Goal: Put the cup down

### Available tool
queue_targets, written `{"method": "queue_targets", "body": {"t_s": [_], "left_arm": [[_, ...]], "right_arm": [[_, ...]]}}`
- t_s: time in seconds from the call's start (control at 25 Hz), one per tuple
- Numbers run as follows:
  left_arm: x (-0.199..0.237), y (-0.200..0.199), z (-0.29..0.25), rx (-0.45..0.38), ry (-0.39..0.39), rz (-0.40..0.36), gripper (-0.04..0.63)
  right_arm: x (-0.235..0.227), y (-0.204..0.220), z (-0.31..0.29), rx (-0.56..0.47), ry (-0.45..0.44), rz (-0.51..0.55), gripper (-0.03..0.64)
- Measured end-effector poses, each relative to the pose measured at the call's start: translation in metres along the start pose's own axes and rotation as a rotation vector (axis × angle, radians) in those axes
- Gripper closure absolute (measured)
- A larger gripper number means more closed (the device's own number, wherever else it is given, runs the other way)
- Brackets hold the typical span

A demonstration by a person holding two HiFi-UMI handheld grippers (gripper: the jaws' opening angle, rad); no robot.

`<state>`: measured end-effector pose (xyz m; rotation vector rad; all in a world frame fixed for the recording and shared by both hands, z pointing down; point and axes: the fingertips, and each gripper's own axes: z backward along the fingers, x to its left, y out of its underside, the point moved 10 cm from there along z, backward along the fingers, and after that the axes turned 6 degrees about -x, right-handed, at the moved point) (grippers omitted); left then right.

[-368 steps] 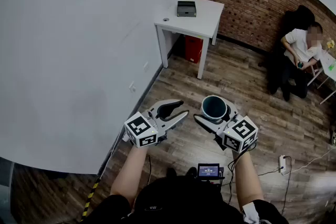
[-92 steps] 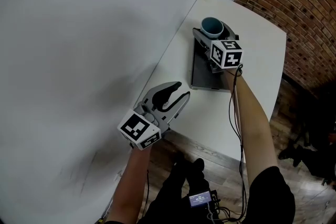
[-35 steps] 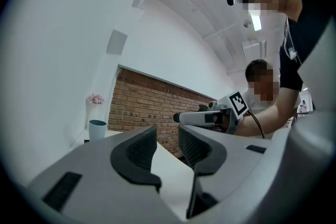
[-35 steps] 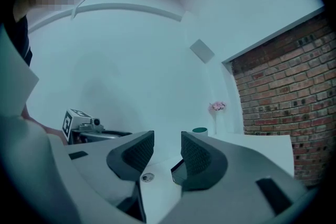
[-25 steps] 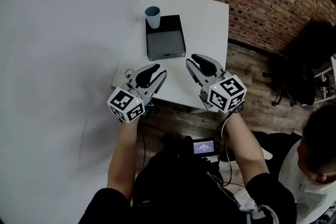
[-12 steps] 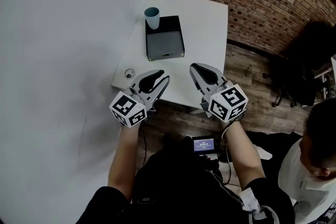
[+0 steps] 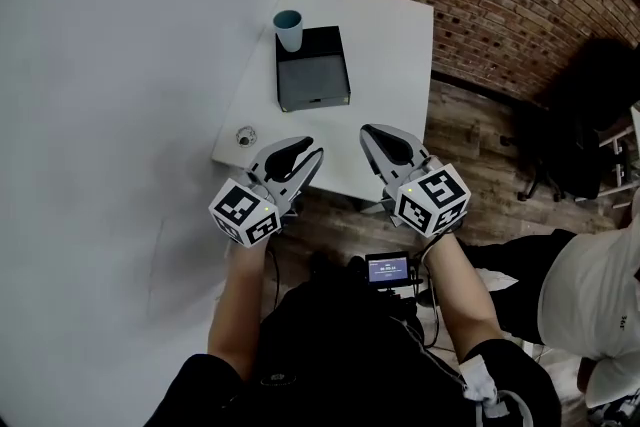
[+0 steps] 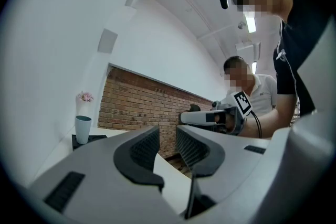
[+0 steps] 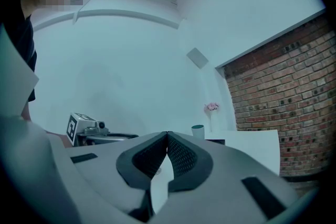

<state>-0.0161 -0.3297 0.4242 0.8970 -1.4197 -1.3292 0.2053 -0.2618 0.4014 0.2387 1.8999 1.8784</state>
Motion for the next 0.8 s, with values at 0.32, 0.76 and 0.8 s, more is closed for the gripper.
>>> {"method": "queue_targets", "body": {"t_s": [0.32,0.76,0.8], "left_arm": [[-0.01,0.003,-0.004,0.004,0.013,0.007,0.491],[-0.021,0.003,-0.006,0.004,0.018,0.011,0.491],[-0.021,0.003,-0.006,0.005,0.018,0.011,0.491]], "right_arm": [[0.0,0.001,0.008,0.011,0.005,0.003,0.604],[-0.001,0.0,0.02,0.011,0.02,0.0,0.603],[-0.001,0.0,0.021,0.012,0.021,0.0,0.603]]}}
